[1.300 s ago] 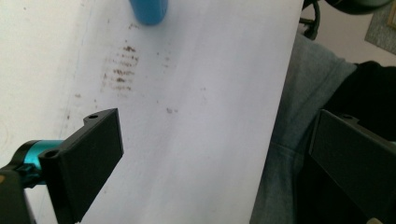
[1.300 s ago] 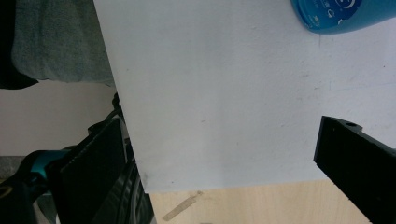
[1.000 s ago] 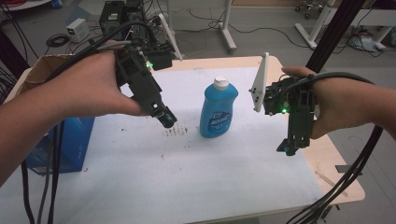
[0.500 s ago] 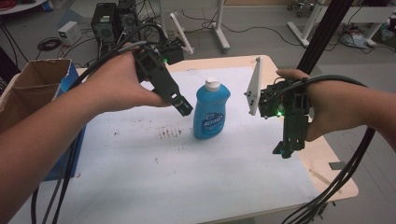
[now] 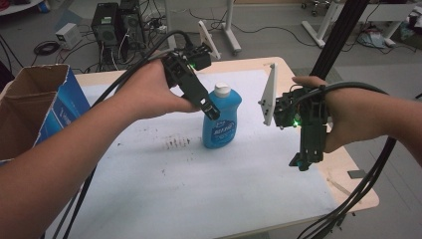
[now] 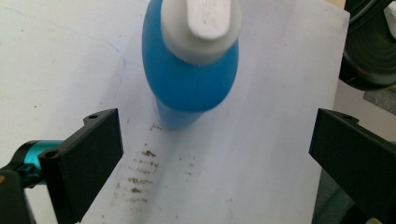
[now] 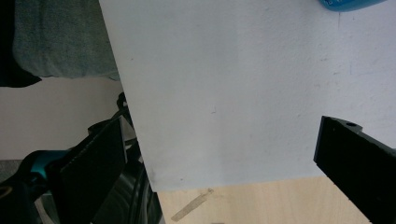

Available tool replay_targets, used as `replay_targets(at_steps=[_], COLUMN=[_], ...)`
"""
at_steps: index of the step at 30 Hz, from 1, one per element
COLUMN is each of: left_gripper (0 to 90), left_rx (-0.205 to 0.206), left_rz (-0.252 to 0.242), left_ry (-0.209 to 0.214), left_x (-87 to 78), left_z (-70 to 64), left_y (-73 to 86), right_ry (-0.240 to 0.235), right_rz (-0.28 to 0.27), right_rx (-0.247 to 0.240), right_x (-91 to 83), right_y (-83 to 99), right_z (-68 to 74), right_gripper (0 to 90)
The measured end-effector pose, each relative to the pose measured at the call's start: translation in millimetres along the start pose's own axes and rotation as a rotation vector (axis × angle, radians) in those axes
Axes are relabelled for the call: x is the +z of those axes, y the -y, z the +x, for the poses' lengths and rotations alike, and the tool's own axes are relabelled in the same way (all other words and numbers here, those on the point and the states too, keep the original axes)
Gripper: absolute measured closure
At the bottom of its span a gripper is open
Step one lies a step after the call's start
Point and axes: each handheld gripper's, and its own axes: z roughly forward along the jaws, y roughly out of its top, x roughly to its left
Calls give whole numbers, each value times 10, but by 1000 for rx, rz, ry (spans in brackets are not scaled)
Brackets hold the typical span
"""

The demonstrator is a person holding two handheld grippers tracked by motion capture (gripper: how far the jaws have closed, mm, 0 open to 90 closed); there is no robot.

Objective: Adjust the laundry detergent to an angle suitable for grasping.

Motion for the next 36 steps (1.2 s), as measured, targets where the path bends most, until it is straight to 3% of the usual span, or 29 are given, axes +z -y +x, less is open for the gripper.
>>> replay_targets(at_steps=[9,22,29,36], left_gripper=[27,27,27,28], left_rx=[15,-2,6,-6], left_rz=[-16,-49,-56,-55], left_ry=[-37,-49,-83,-84], left_x=[193,416,492,555], left_z=[38,83,81,110], left_y=[-77,-160,-164,-141], right_ry=[2,-1,-3,-4], right_rz=[-1,3,4,2], right_rx=[4,1,4,5], right_x=[0,16,20,32], right_y=[11,-23,-24,-18], right_z=[3,-22,-22,-22], right_gripper=[14,15,15,14])
